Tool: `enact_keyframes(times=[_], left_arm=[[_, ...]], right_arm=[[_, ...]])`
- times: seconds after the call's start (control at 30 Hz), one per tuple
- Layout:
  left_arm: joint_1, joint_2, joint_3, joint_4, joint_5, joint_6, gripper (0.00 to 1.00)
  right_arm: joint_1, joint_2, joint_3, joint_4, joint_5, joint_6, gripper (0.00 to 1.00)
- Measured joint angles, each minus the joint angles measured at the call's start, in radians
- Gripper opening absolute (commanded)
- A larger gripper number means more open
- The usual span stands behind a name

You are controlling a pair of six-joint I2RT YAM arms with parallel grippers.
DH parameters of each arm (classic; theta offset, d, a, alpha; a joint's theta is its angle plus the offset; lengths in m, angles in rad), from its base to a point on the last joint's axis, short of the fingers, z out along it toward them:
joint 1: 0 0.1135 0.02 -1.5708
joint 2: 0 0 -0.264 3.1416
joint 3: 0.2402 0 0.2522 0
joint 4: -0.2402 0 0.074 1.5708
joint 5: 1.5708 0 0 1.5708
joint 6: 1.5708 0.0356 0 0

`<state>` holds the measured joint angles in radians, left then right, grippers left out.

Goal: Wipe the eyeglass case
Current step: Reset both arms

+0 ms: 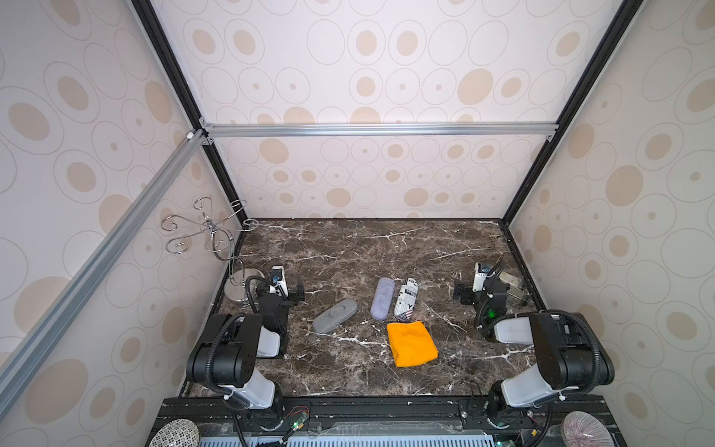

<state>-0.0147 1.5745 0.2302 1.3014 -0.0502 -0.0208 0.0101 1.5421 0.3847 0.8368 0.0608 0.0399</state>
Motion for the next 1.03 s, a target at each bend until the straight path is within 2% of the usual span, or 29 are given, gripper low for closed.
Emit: enact_keyframes(times=[0.23,0.47,1.03], left_arm=[[0.0,0.0,0.0,-0.001,0.0,-0.002,1.0],[0.0,0.0,0.0,-0.001,0.001,-0.002,1.0],[0.0,0.0,0.0,-0.001,0.002,-0.002,1.0]], right_arm=[[0.0,0.0,0.0,-0.007,-0.009,-0.003,1.0],[0.002,0.0,0.004,-0.015,-0.167,-0.066,1.0],[0.002,0.0,0.021,-0.052,-0.158,-0.067,1.0]])
